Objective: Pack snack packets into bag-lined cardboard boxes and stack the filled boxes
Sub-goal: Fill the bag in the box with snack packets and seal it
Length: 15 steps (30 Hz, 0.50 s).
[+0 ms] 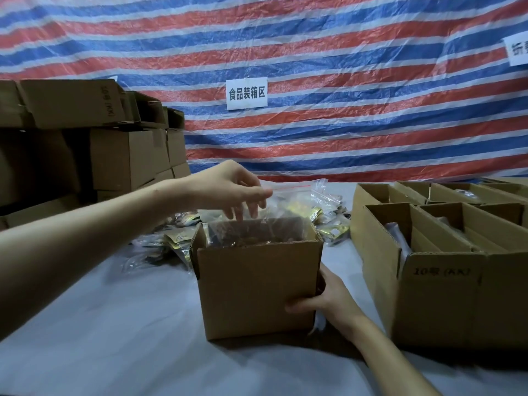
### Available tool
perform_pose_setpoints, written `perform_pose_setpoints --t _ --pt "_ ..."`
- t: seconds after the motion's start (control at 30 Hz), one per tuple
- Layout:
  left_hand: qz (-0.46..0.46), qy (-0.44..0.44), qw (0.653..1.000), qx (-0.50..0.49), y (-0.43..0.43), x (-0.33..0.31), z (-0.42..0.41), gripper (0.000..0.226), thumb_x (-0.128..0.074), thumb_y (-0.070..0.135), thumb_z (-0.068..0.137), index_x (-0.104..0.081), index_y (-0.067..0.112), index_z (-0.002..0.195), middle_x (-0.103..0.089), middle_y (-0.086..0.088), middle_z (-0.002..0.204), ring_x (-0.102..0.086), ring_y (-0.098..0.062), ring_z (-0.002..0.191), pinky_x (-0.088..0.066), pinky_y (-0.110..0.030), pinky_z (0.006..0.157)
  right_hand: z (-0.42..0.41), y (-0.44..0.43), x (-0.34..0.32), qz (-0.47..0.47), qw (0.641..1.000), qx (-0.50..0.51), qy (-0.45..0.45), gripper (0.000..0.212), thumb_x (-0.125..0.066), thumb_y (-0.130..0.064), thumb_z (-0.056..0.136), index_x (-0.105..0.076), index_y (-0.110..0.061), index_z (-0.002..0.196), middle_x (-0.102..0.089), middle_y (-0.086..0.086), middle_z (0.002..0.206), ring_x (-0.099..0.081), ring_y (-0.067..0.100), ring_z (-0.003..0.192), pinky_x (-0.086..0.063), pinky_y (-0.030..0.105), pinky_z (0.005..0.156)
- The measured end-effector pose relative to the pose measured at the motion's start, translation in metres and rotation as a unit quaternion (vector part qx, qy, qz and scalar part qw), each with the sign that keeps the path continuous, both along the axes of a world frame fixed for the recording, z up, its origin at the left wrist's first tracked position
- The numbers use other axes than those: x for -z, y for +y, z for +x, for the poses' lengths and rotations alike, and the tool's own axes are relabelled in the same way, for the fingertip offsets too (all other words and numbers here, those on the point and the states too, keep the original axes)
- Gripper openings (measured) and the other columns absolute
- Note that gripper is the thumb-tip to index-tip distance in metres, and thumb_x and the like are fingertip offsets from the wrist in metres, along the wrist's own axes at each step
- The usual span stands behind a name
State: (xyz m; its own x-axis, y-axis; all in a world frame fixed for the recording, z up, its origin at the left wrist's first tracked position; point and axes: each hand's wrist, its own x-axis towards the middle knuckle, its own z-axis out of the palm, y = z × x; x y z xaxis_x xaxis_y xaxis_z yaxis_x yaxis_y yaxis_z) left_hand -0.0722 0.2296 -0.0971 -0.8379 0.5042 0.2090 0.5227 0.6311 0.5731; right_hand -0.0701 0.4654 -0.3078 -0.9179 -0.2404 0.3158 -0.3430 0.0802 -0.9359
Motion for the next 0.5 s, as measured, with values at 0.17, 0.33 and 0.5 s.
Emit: perform_pose_setpoints --t 0.17,0.33,0.5 --pt "-0.071 -0.104 0.992 -0.012 -0.006 0.003 -0.001 0.043 -0.055 0.049 0.093 -0.072 0.010 0.094 -0.078 -0.002 0.085 -0.073 -0.013 0.067 -0.056 -0.025 0.055 -0.002 -0.001 0.001 -0.007 1.000 0.001 -0.002 0.093 -0.096 -0.019 0.039 -0.064 -0.024 0.126 -0.074 0.000 0.116 -0.067 0.020 0.112 -0.057 0.036 0.093" --pt "-0.032 -0.154 0.987 0.010 -0.008 0.007 -0.005 0.045 -0.046 0.039 0.105 -0.069 0.000 0.104 -0.076 -0.017 0.101 -0.074 -0.030 0.079 -0.058 -0.026 0.053 0.000 -0.002 0.000 -0.007 1.000 0.008 -0.005 0.090 -0.096 -0.019 0.040 -0.065 -0.025 0.124 -0.074 0.000 0.116 -0.067 0.019 0.112 -0.055 0.038 0.096" --pt "0.011 -0.133 0.991 0.016 -0.008 0.010 -0.009 0.037 -0.044 0.036 0.106 -0.064 0.008 0.093 -0.073 -0.022 0.101 -0.066 -0.021 0.056 -0.053 -0.026 0.045 -0.001 -0.002 0.000 -0.005 1.000 0.007 -0.007 0.090 -0.095 -0.016 0.041 -0.065 -0.023 0.125 -0.075 0.003 0.115 -0.067 0.025 0.112 -0.052 0.050 0.101"
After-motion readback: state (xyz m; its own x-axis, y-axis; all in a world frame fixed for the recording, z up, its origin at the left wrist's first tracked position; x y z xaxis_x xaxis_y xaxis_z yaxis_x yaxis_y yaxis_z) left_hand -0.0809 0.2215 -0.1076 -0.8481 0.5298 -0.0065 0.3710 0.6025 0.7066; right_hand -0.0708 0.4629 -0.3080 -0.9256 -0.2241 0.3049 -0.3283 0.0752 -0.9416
